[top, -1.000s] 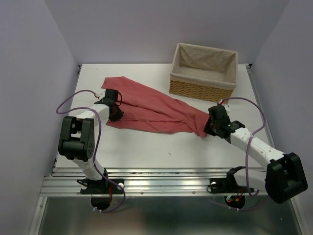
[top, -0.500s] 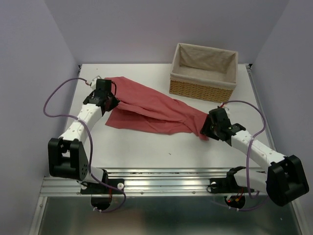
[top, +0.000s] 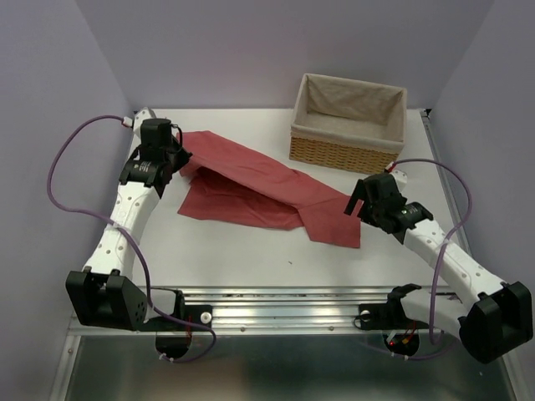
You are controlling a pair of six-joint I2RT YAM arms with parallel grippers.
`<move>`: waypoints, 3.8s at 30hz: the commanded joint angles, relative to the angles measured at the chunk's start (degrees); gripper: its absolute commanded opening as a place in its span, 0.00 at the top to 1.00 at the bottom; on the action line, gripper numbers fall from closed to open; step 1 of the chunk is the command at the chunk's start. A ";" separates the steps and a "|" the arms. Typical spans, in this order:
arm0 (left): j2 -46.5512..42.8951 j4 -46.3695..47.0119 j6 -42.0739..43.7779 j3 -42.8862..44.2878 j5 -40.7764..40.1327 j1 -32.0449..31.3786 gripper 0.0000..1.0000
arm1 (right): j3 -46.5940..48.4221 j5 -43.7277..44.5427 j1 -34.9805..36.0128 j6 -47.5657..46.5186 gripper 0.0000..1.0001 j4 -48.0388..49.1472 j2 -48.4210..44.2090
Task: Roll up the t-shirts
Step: Flatten out the T-shirt at the center of the board.
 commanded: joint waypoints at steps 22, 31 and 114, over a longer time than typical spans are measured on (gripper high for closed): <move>-4.33 3.97 2.13 -1.09 4.97 1.09 1.00 | -16.32 -12.17 -0.29 17.05 0.01 14.07 -3.53; -4.41 3.97 2.65 -0.74 4.89 1.09 1.00 | -20.36 -14.45 -0.29 19.15 0.18 22.58 2.88; -10.13 6.52 17.42 54.03 5.42 3.55 1.00 | 67.29 -10.54 -0.29 -21.36 0.99 16.62 -8.71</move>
